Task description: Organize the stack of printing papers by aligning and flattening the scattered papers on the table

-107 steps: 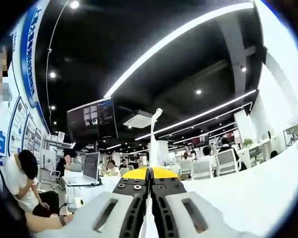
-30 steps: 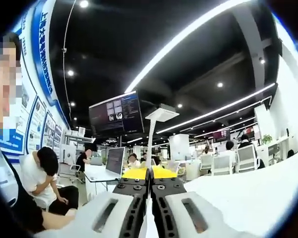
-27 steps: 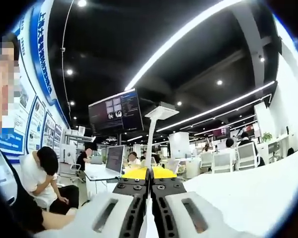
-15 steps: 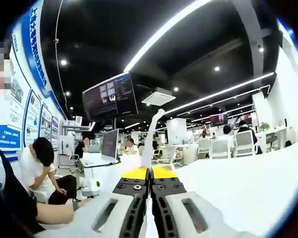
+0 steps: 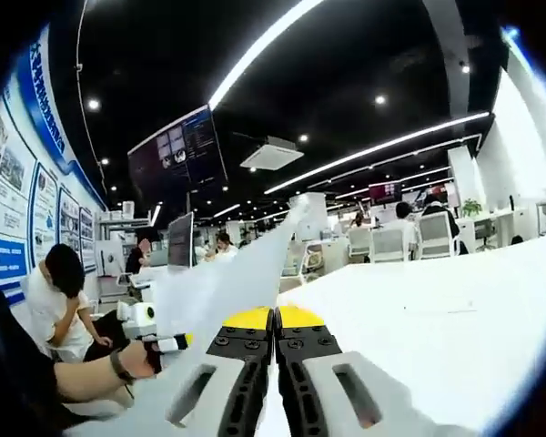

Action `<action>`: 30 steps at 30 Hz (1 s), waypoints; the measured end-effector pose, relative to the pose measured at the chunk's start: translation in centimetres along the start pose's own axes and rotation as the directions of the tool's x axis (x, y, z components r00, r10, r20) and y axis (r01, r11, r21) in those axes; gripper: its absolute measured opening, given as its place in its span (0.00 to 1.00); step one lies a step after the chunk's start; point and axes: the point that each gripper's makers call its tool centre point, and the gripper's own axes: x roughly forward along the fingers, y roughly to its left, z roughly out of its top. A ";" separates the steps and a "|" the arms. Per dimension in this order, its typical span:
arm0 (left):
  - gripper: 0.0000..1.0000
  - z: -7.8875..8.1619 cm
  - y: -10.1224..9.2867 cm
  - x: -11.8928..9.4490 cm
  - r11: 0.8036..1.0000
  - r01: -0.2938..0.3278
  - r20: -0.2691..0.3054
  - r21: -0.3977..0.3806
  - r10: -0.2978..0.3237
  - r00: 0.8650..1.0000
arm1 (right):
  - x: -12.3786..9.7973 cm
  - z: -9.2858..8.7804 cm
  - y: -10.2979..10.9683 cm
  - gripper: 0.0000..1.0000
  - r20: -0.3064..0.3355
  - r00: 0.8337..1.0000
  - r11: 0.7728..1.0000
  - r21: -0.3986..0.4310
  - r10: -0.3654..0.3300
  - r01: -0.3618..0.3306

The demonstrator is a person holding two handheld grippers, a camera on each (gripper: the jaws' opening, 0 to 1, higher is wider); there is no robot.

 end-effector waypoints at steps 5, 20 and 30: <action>0.08 0.0 0.3 0.0 1.000 0.004 0.000 0.000 -0.004 1.000 | 0.5 -1.2 -2.2 0.00 -0.032 0.999 0.999 0.009 -0.044 0.044; 0.08 -0.1 0.3 0.1 1.000 0.027 -0.006 -0.005 -0.027 1.000 | 2.1 -3.8 -4.9 0.00 -0.086 0.991 0.995 0.003 -0.101 0.102; 0.08 -0.1 -0.1 0.1 0.999 0.040 -0.006 -0.011 -0.040 0.999 | 2.9 -3.9 -6.6 0.00 -0.067 0.993 0.995 0.012 -0.095 0.096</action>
